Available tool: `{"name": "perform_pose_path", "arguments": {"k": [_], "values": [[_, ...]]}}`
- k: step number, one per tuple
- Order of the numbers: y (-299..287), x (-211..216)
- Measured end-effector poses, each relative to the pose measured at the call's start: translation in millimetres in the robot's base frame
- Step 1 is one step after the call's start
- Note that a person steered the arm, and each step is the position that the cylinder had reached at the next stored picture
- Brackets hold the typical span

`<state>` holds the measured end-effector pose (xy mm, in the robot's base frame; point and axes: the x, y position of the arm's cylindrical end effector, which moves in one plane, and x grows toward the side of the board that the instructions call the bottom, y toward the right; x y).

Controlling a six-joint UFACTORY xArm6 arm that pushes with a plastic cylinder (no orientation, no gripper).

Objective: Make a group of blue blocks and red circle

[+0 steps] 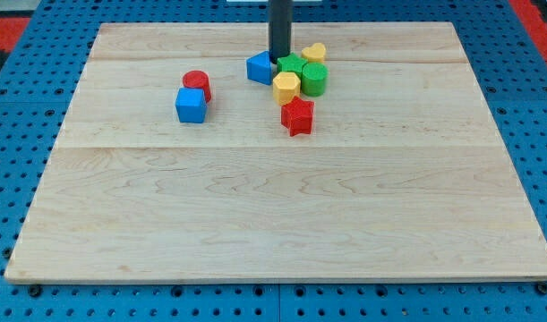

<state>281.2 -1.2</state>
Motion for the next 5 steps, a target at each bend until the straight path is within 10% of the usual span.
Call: {"name": "perform_pose_path", "arguments": {"k": [5], "values": [[-89.9, 16.3]]}}
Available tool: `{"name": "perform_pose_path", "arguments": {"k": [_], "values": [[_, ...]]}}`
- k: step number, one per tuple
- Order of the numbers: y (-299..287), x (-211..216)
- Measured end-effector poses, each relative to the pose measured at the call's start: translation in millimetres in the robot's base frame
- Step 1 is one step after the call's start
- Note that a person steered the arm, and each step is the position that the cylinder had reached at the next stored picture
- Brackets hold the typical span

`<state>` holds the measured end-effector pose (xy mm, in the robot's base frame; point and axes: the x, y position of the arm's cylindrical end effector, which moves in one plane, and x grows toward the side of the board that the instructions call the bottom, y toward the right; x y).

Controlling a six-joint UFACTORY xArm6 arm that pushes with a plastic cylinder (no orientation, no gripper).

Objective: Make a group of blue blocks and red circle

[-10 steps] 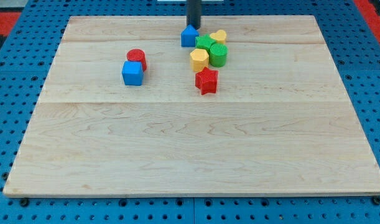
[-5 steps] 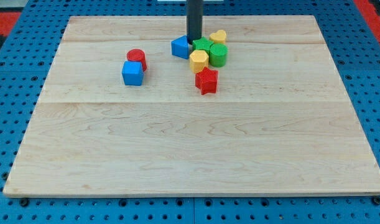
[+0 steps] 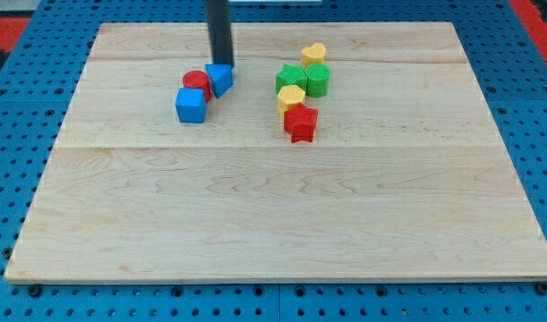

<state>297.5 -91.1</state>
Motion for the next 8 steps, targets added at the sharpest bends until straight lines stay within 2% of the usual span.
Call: {"name": "perform_pose_path", "arguments": {"k": [2, 3, 4, 5, 8], "values": [[-16.1, 22.8], [-4.6, 15.1], [19.9, 1.9], [77.8, 9.1], [30.8, 64.0]]}}
